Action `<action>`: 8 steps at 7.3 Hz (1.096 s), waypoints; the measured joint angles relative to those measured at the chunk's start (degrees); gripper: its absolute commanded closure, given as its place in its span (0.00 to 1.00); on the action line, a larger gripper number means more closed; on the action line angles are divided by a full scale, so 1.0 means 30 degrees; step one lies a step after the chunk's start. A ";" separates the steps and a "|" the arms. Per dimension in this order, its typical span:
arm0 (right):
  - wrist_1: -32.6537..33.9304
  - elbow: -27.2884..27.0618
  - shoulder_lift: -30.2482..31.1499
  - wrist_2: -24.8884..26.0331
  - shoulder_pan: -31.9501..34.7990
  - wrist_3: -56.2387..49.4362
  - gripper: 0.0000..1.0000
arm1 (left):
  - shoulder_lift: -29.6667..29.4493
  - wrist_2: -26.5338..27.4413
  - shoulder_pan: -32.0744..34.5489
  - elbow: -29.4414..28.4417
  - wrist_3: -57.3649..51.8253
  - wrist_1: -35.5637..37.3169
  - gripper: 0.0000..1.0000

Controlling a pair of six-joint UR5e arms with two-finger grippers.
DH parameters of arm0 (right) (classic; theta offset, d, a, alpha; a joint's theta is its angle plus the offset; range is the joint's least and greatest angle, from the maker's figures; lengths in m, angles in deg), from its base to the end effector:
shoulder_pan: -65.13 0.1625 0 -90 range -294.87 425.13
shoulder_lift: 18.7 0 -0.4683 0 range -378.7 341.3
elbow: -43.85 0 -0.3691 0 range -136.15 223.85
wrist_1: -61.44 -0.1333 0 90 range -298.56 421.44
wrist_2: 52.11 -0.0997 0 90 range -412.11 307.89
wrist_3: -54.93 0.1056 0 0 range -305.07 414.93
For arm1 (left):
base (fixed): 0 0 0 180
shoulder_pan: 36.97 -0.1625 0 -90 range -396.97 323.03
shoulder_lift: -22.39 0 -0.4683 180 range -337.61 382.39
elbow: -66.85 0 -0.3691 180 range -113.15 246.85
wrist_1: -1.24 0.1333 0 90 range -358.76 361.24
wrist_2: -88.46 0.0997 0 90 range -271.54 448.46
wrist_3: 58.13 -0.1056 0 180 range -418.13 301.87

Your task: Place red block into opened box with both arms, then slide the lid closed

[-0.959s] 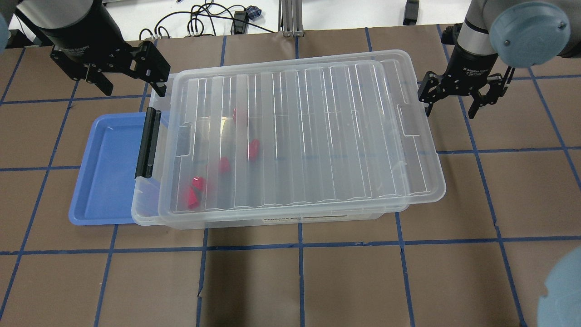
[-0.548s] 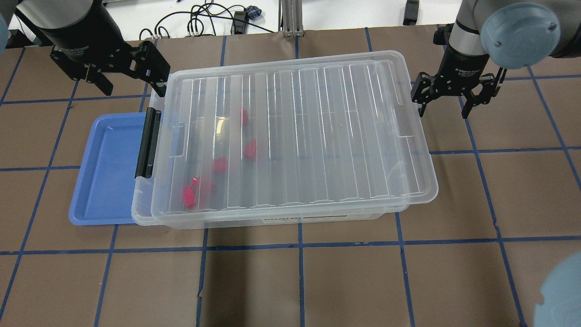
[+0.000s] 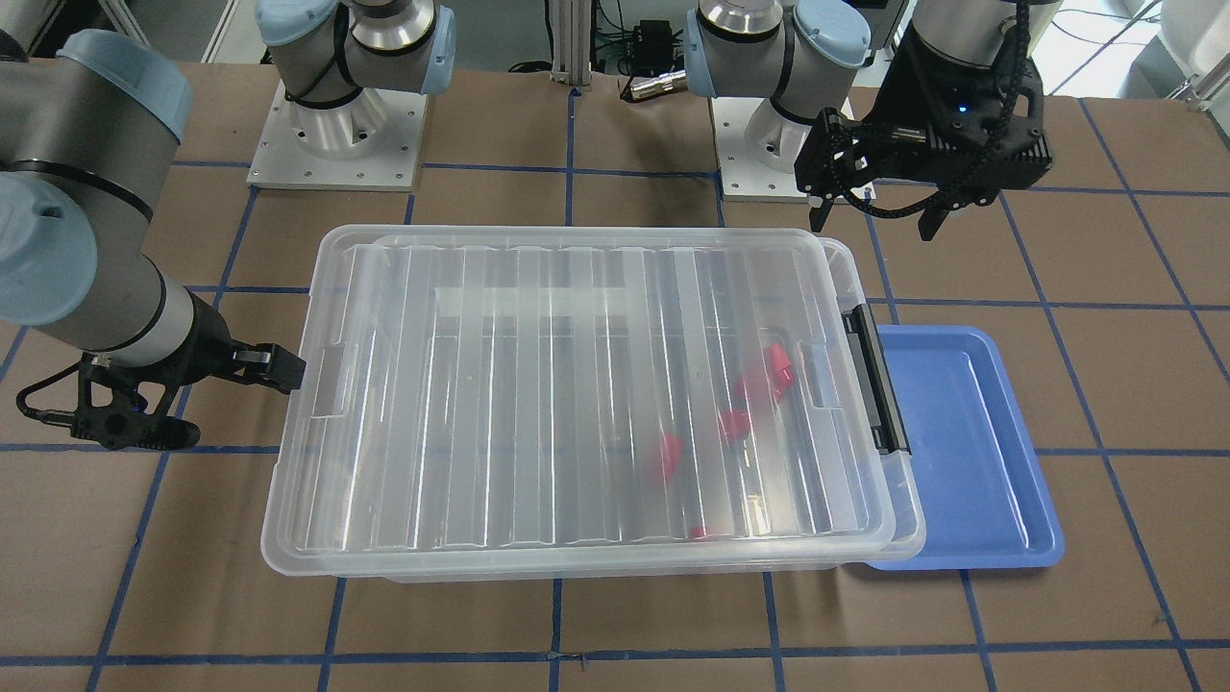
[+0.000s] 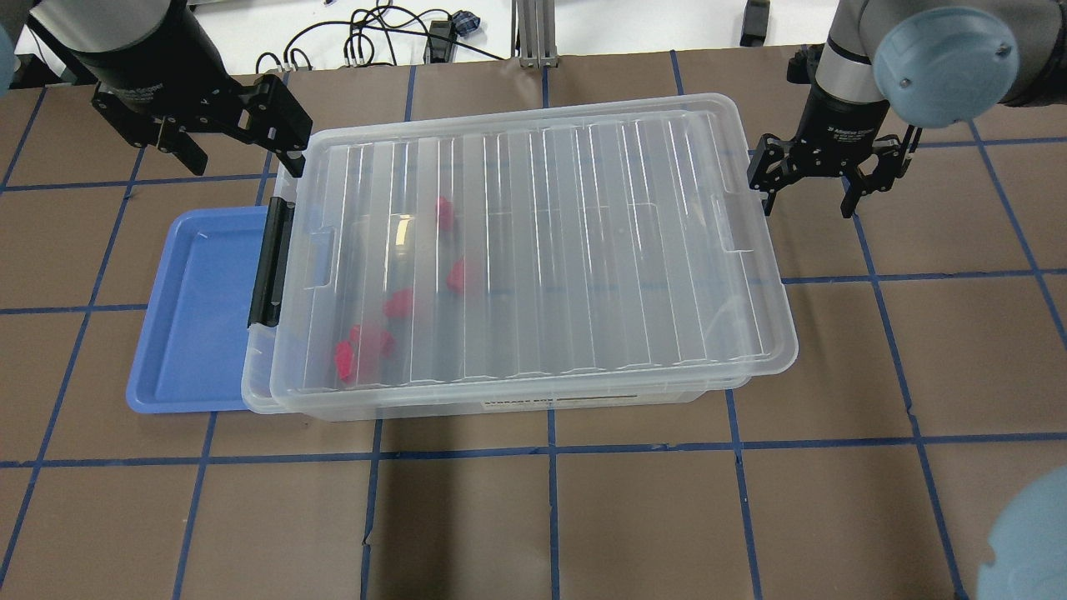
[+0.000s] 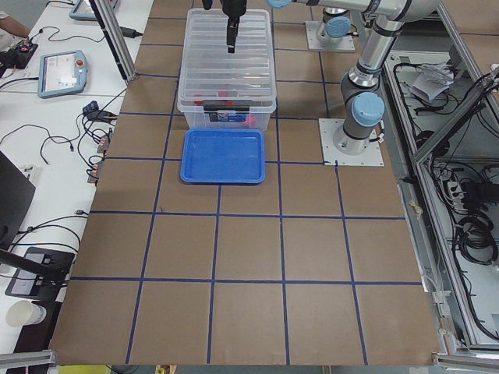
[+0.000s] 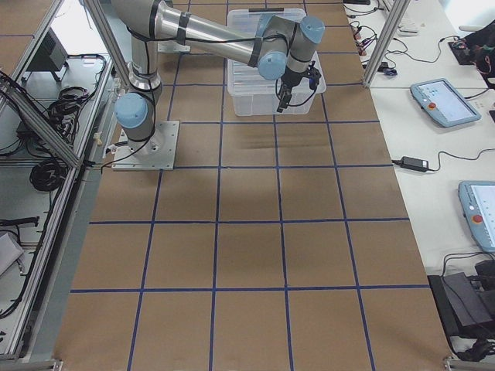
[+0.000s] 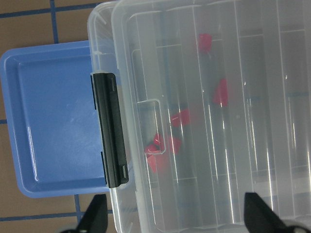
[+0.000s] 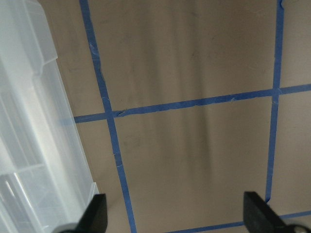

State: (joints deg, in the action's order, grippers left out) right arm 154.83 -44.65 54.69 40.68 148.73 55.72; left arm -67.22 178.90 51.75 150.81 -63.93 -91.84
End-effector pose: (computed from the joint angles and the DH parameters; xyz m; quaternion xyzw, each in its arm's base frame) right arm 0.0642 -0.5772 0.3915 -0.0599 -0.9927 -0.1031 0.0192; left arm -0.1220 -0.4721 0.5725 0.0393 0.9988 -0.0289 0.0056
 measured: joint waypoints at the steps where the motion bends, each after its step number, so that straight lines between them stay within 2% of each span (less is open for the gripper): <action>1: -0.0009 0.0000 0.0000 -0.0012 0.0040 0.0000 0.00 | 0.0001 0.0000 -0.0007 -0.0004 0.0000 0.0000 0.00; 6: 0.0013 0.0053 0.0000 0.0010 0.0220 -0.0026 0.00 | -0.0037 0.0004 -0.0011 0.0016 0.0000 0.0000 0.00; 8: -0.0052 0.0714 0.0225 0.0084 0.0211 -0.0175 0.00 | -0.0020 0.0006 -0.0012 0.0020 0.0000 0.0000 0.00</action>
State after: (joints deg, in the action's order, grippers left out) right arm 154.67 -42.51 55.36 40.93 149.37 55.20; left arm -67.28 178.92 51.72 150.87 -63.92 -91.84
